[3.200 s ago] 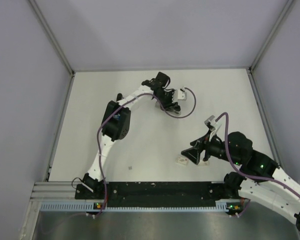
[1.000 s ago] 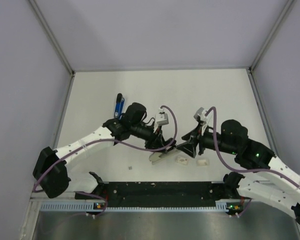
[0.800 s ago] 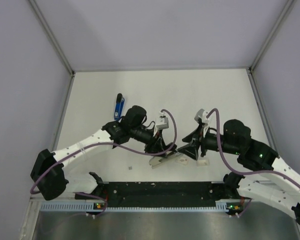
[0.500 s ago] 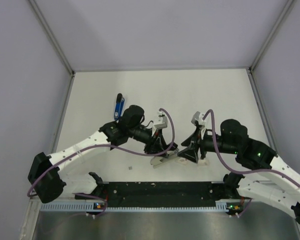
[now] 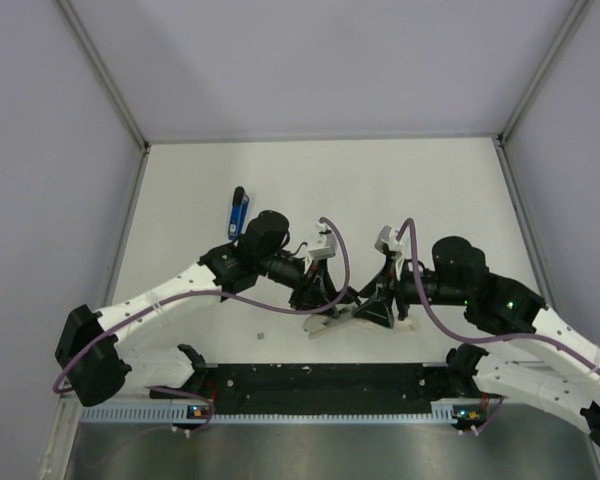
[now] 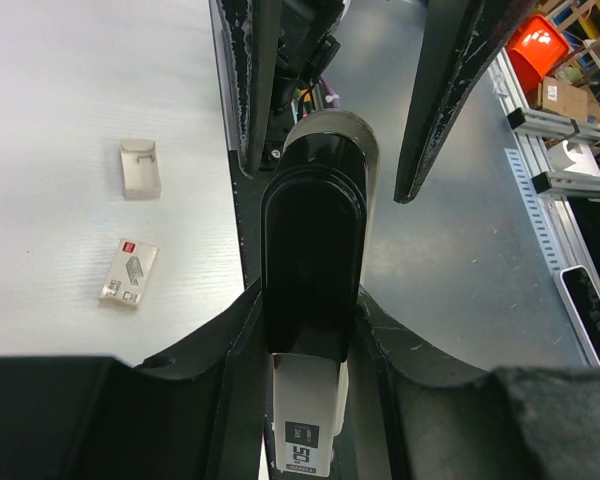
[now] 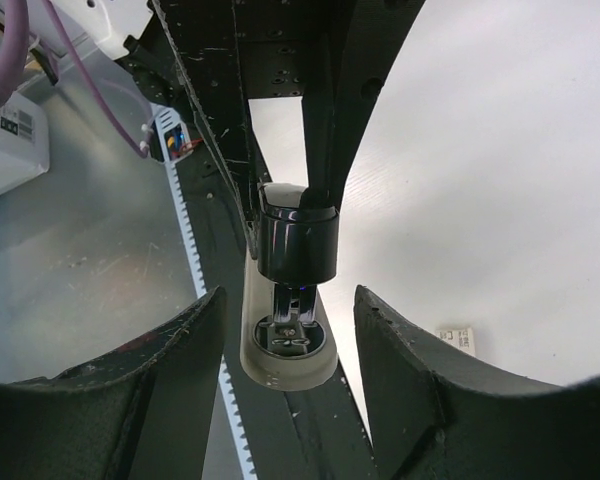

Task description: Unload the staples from the stapler

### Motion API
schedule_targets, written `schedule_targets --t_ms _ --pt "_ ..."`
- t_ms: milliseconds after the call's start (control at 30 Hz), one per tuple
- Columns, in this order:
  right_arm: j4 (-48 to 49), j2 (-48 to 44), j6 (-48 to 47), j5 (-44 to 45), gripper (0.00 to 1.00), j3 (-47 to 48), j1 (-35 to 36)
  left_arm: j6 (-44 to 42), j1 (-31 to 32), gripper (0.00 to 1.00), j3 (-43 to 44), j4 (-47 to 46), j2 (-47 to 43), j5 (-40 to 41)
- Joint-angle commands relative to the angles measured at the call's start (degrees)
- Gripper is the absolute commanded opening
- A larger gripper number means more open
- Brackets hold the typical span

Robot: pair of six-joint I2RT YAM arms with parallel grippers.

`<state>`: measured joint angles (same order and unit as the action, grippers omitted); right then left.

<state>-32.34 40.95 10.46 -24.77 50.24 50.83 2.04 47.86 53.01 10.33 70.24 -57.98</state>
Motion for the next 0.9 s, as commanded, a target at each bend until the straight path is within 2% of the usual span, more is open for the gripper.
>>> schedule_targets --t_ms 0,133,200,333,367,667,867 --pt "2.1 -0.1 -0.8 -1.8 0.52 -0.3 -0.3 2.0 0.4 0.0 0.5 -6.5 -2.8 -4.0" --pt "3.4 0.3 0.0 -3.2 0.42 -1.1 -0.3 3.1 0.6 0.0 0.3 -8.9 -3.3 -4.8" --pt "4.0 0.3 0.4 -3.6 0.31 -1.5 -0.3 4.0 0.7 0.0 -0.1 -9.9 -3.5 -5.8" --pt "4.6 0.2 1.7 -3.6 0.03 -2.2 -0.3 7.2 0.6 0.0 -1.4 -16.5 -4.3 -7.1" --pt "4.7 -0.2 2.2 -3.6 0.0 -2.6 -0.2 7.6 0.7 0.0 -1.7 -17.1 -4.6 -6.7" --pt "7.8 -5.8 7.5 -2.9 0.0 -9.2 -0.3 14.2 0.6 0.0 -5.3 -30.3 -9.4 3.7" --pt "11.0 -7.5 10.9 -2.8 0.0 -12.7 -0.3 16.2 0.7 0.0 -6.3 -35.3 -11.3 9.5"
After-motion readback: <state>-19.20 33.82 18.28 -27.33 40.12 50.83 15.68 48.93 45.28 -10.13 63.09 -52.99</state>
